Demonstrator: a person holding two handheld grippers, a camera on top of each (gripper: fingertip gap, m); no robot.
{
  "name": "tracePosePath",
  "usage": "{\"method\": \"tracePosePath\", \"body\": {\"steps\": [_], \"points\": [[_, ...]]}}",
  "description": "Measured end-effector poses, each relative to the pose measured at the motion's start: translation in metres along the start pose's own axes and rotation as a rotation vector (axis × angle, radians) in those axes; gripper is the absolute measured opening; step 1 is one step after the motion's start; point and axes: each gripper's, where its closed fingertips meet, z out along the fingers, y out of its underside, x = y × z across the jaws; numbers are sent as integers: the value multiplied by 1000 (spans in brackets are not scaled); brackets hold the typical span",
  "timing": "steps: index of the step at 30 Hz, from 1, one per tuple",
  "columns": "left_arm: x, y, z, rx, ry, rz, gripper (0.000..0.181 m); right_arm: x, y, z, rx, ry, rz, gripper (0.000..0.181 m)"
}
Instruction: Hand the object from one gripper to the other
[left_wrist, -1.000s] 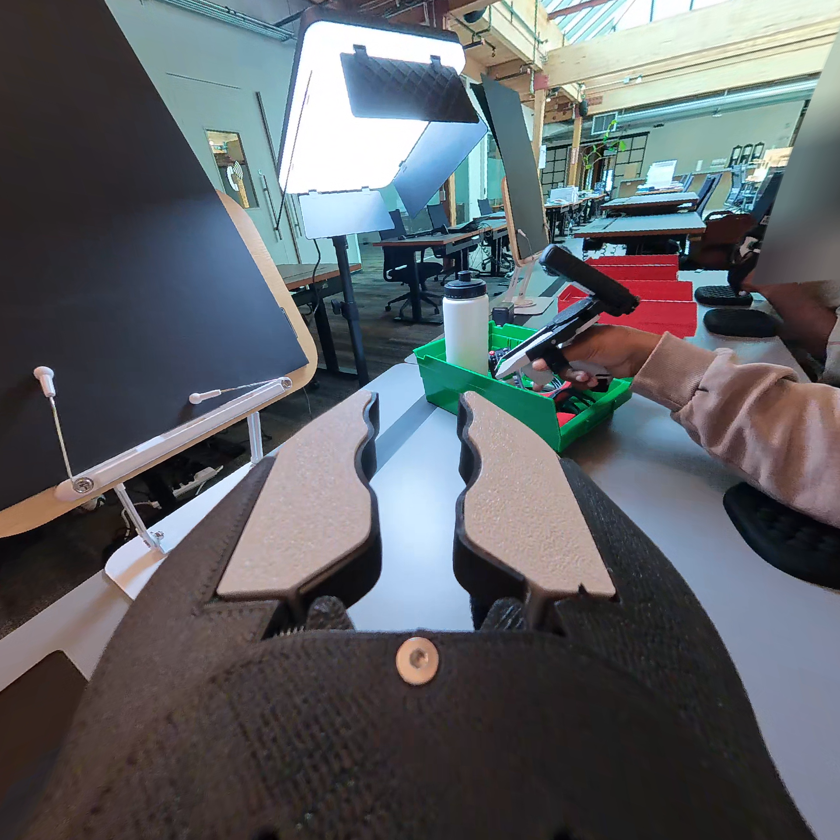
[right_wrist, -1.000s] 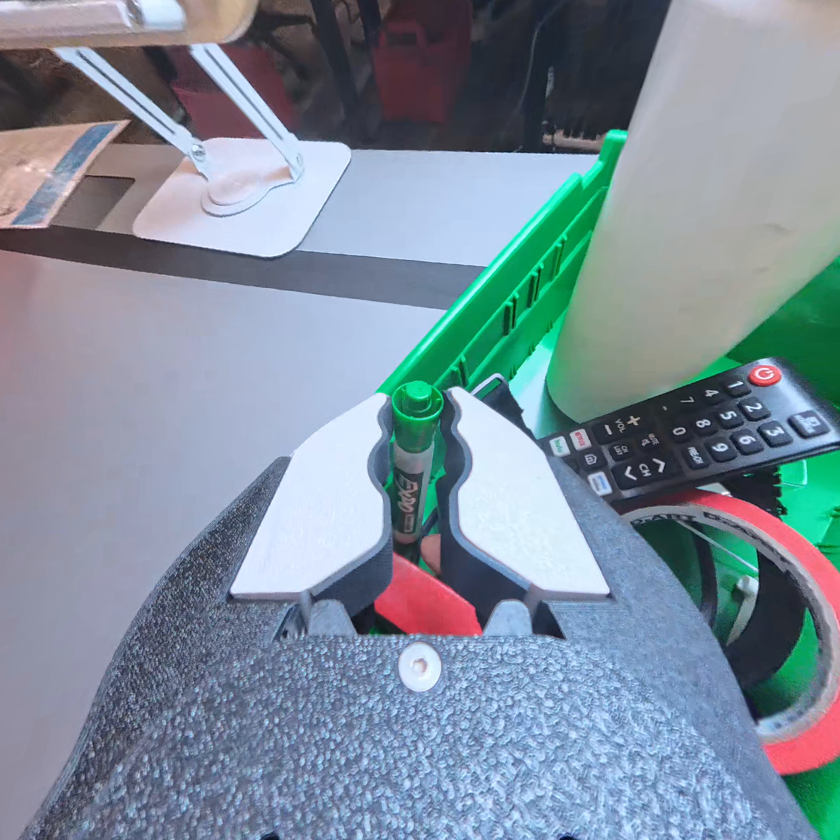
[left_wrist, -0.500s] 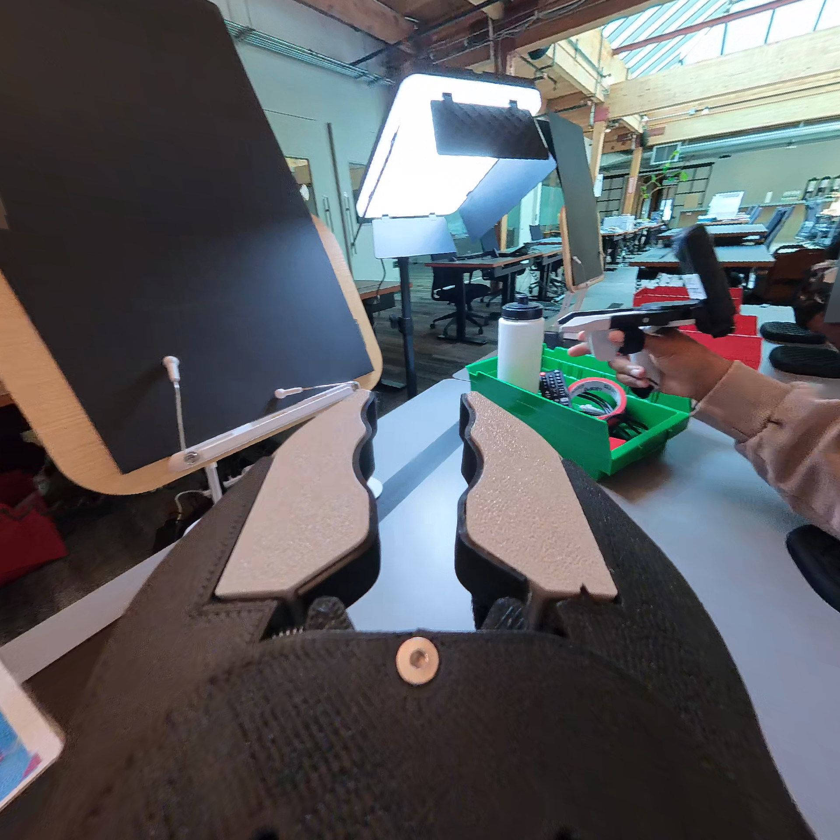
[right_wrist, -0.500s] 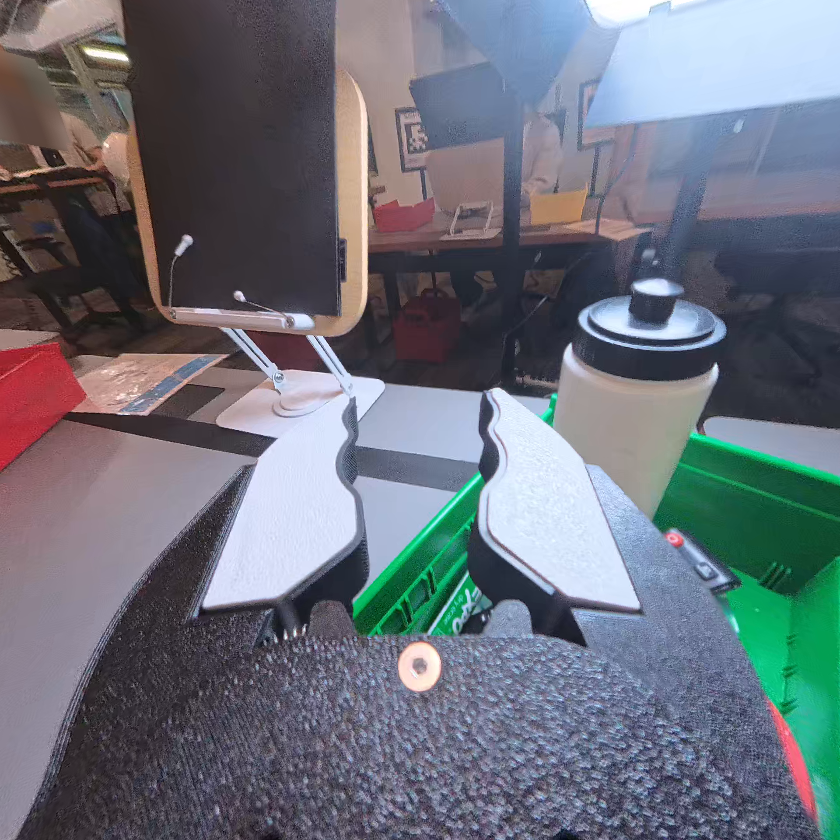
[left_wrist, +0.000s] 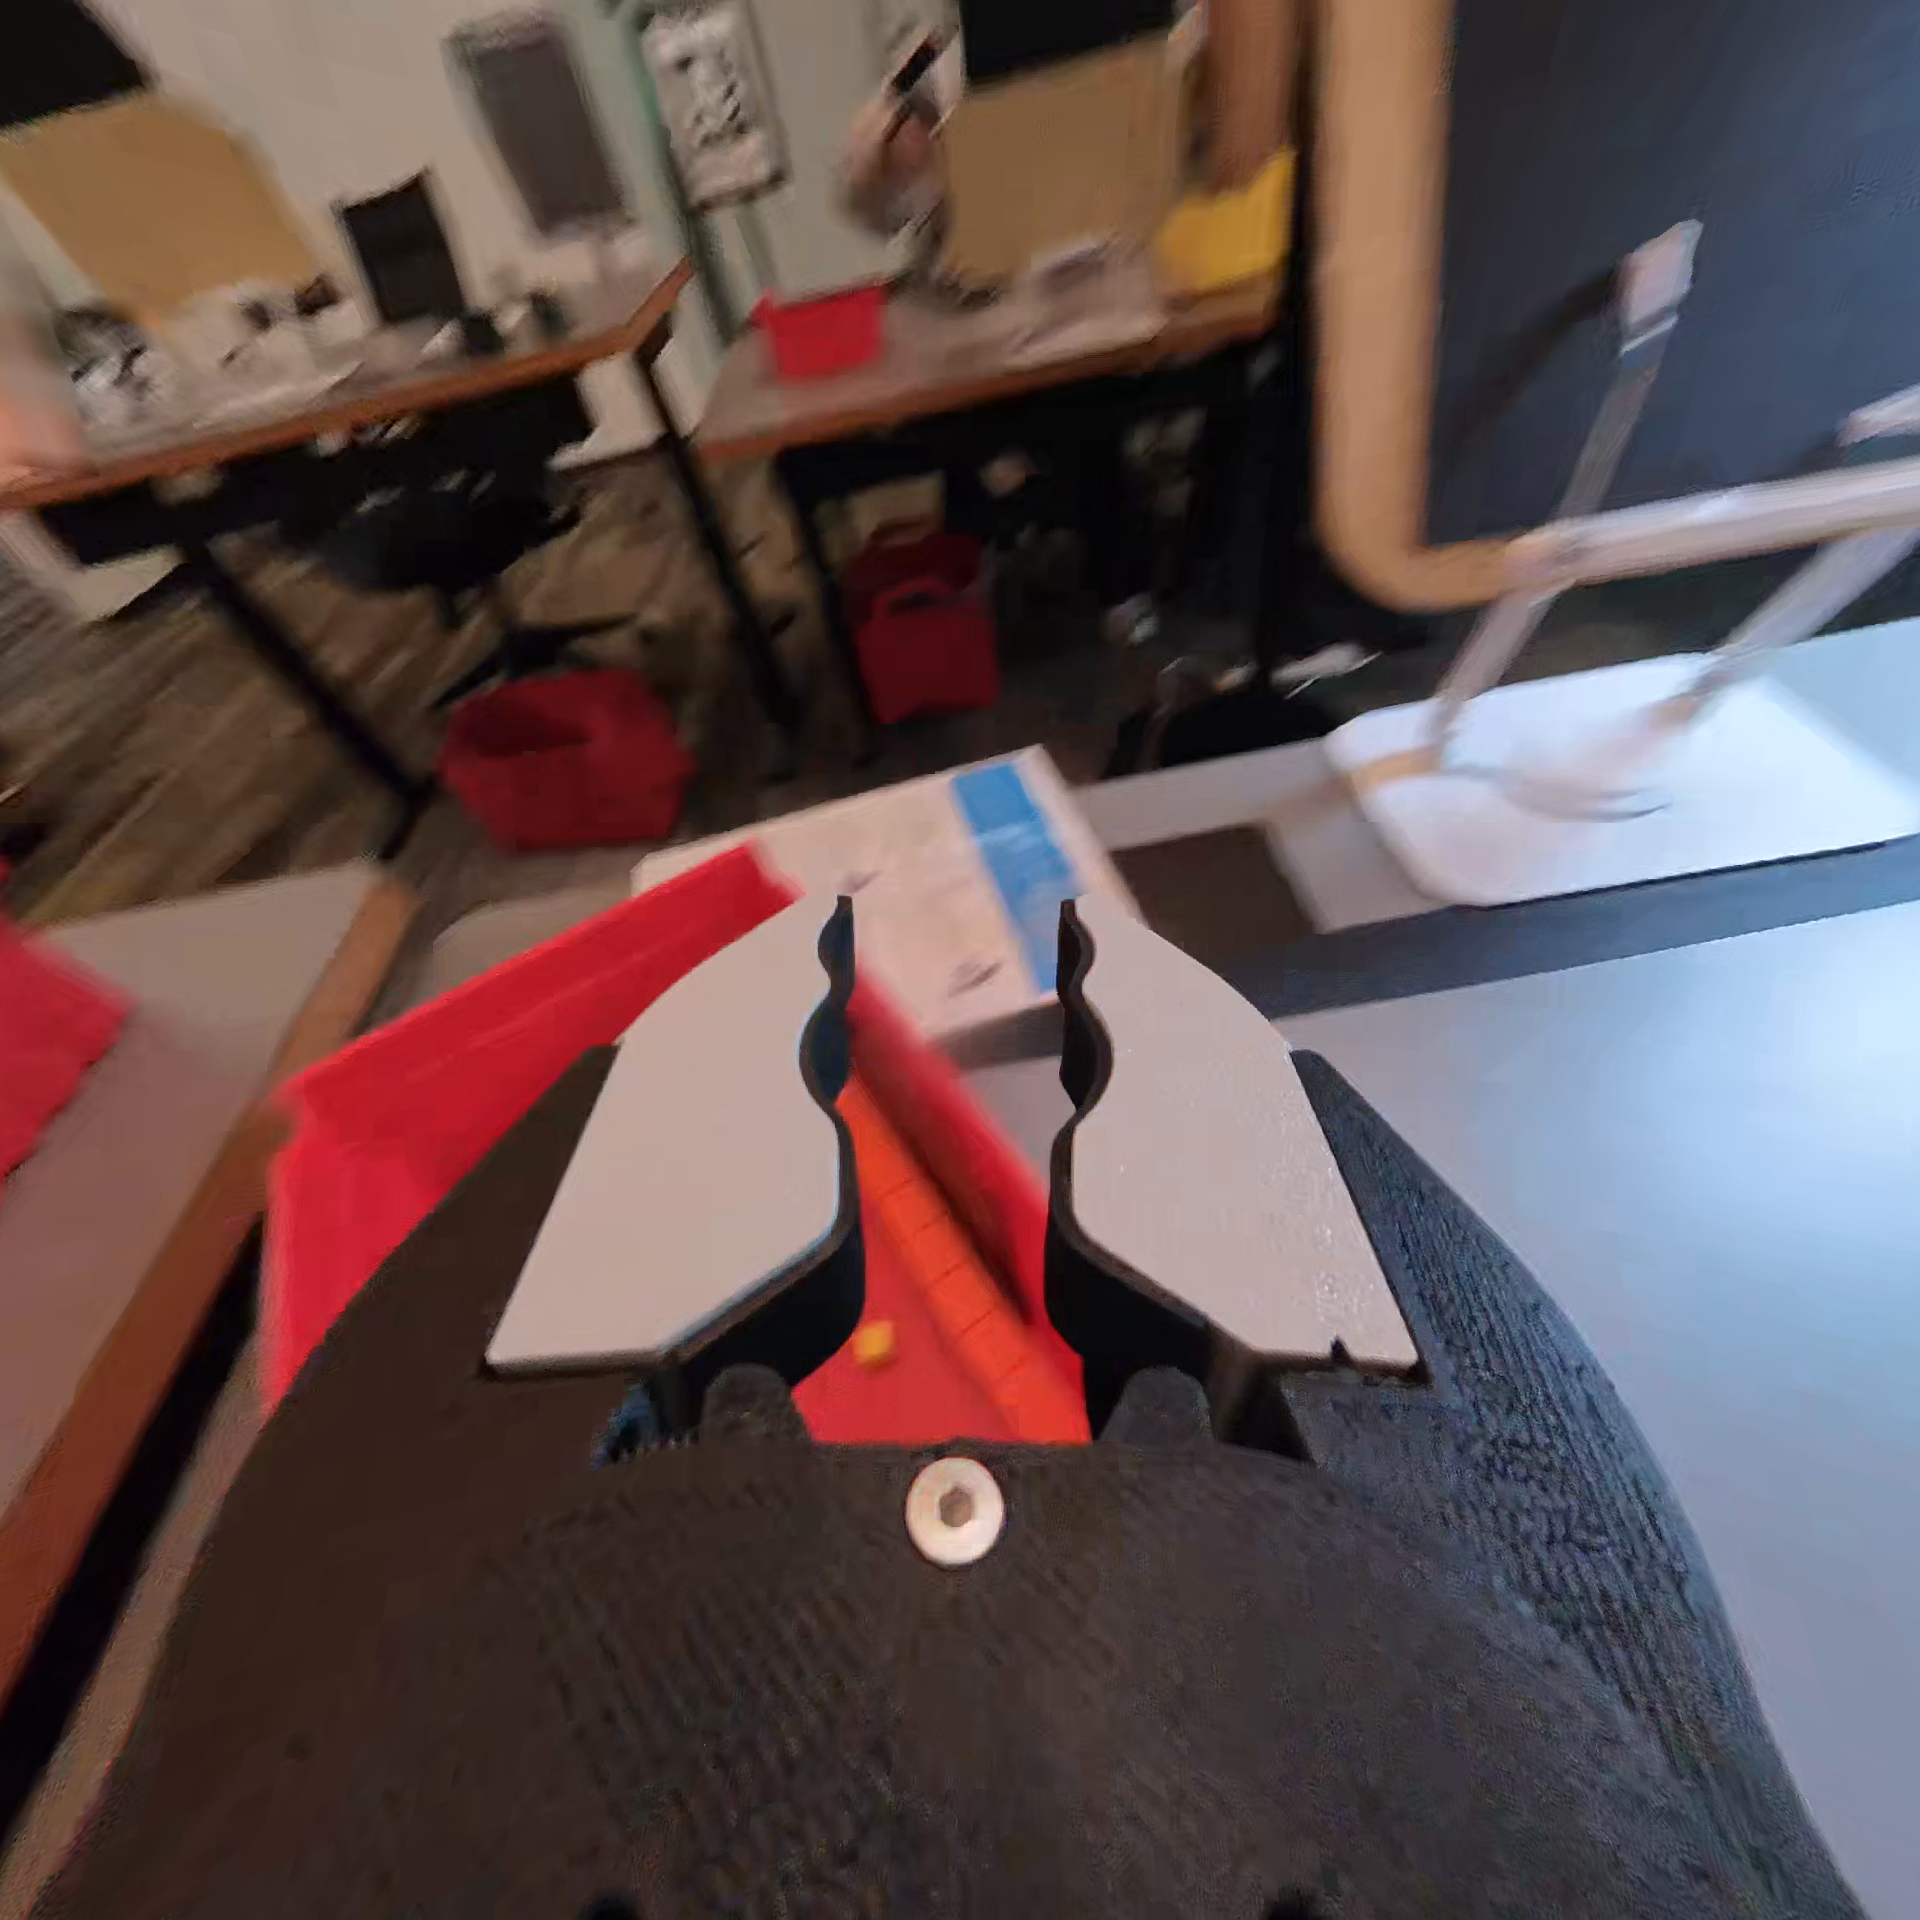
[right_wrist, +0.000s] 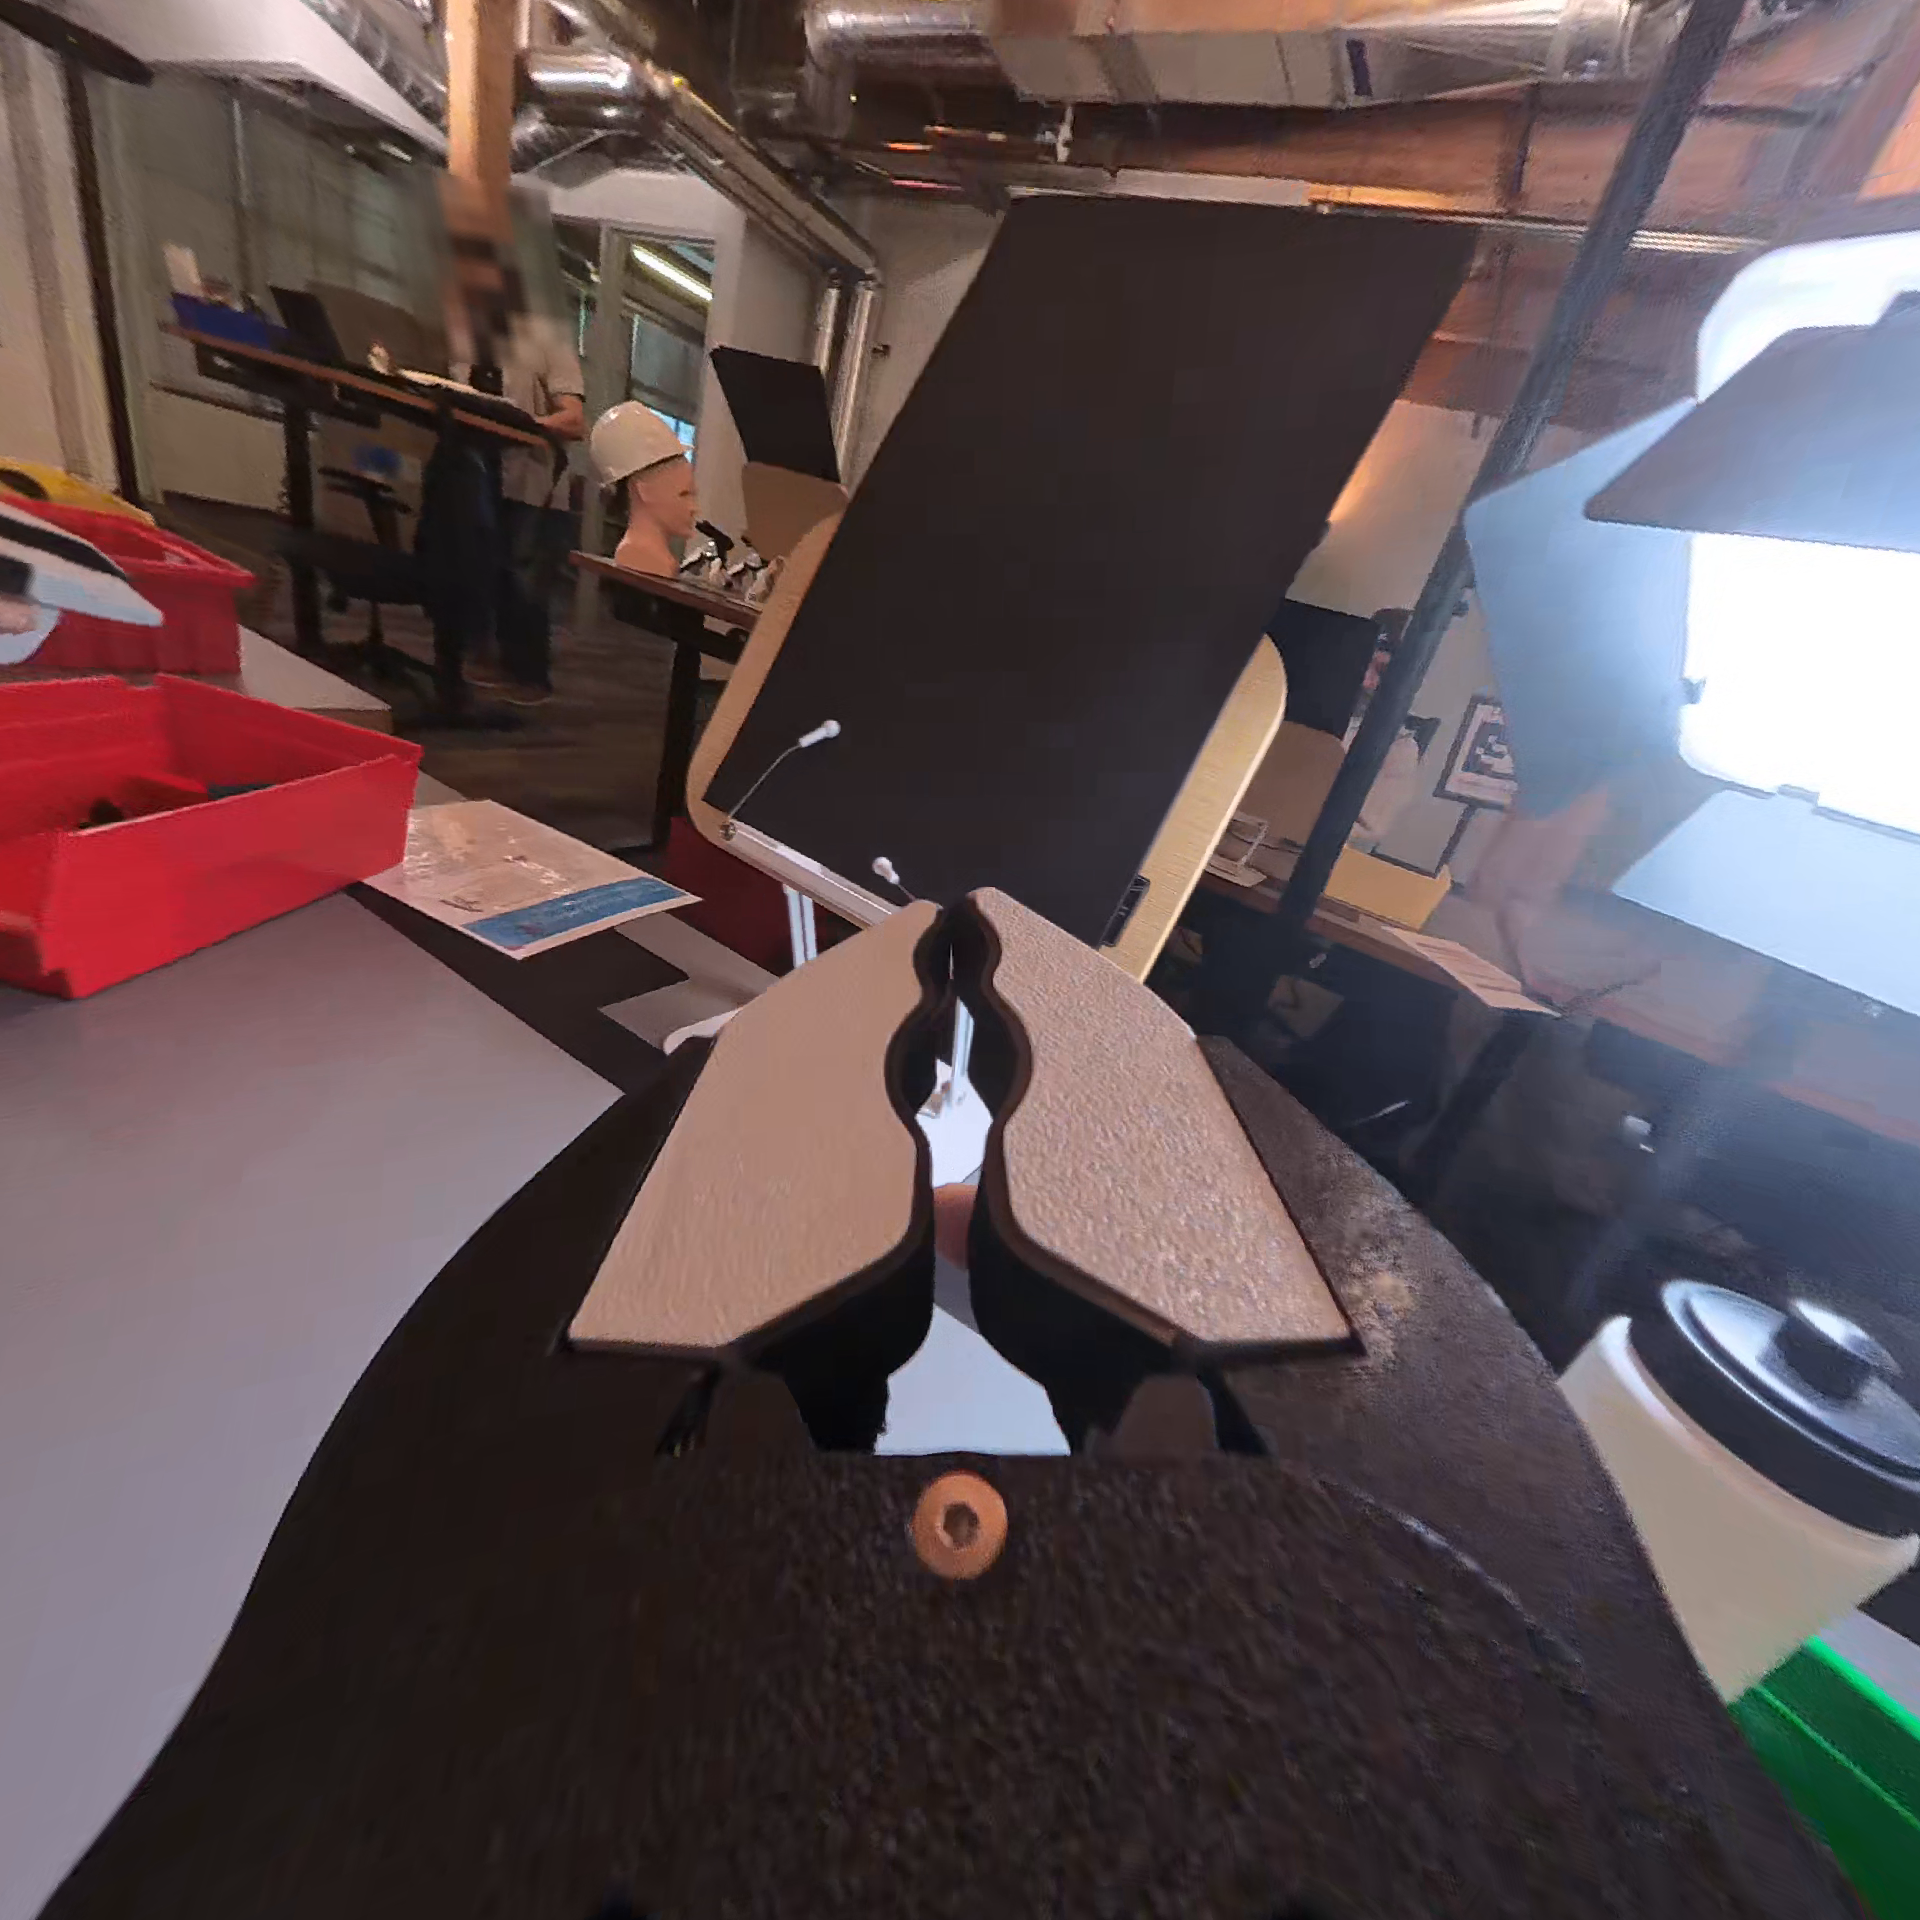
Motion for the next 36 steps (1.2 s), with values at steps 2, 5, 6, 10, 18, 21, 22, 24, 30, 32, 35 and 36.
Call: {"method": "tracePosePath", "body": {"steps": [2, 5, 6, 10, 18, 21, 22, 24, 30, 32, 35, 36], "points": [[-40, 40, 9, -137, -102, -47, 36, -15, 0, 4, -13, -28, -37, 0], [-70, 104, 26, -330, -121, -165, 38, -30, 3, 9, -35, -62, -70, 0], [-74, 123, 31, -391, -117, -189, 39, -34, 4, 10, -41, -73, -77, 0], [-81, 168, 46, -537, -95, -264, 40, -42, 11, 15, -70, -100, -80, 0], [-68, 209, 76, -731, -39, -336, 46, -44, 19, 21, -98, -136, 11, 0], [-66, 213, 84, -736, -43, -322, 40, -44, 24, 24, -108, -146, 47, 0], [-66, 213, 85, -744, -48, -307, 38, -45, 26, 25, -113, -149, 59, 0], [-66, 213, 85, -738, -46, -296, 34, -46, 30, 28, -128, -154, 77, 0], [-65, 213, 82, -729, -27, -255, 24, -53, 31, 29, -149, -156, 63, 0], [-63, 213, 81, -726, -12, -230, 21, -55, 27, 28, -144, -156, 50, 0], [-63, 214, 74, -740, -7, -183, 18, -56, 21, 24, -131, -154, 33, 0], [-64, 213, 72, -736, -6, -171, 18, -56, 19, 23, -126, -154, 31, 0]]}}
